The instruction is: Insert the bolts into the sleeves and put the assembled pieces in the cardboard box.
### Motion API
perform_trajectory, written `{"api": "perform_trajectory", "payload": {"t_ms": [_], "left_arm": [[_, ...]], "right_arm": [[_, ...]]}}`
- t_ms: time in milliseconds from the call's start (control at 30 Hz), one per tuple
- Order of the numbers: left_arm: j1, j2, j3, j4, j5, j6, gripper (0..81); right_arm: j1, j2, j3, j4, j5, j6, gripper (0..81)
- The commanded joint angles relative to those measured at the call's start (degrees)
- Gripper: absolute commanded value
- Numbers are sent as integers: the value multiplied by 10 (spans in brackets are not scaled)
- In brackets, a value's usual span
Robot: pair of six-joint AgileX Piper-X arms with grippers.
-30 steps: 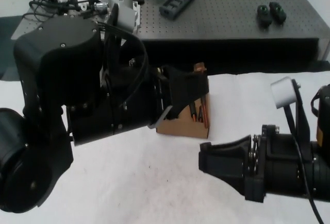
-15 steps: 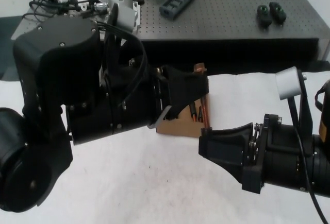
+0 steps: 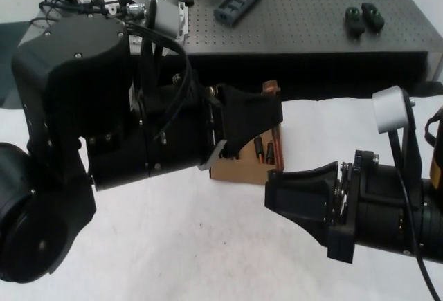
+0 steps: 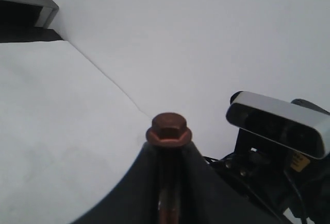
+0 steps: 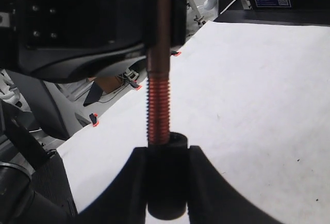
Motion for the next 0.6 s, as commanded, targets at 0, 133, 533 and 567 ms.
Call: {"api": "perform_trajectory", "payload": {"t_ms": [0,133,533,567], "left_arm": [[0,-6,-1,2,-20,-7,6],[0,-6,-1,2,-36,-3,6],[0,-6,-1,2,56,-3,6],[0,-6,-1,2,59,-3,3]], "right_arm": [[0,-13,-6,-25,8,-3,46],[0,-32,-6,-24,28,-3,46],[0,-17,-6,-24,2,-6,46],[0,-17,-6,-26,2,-13,46]]}}
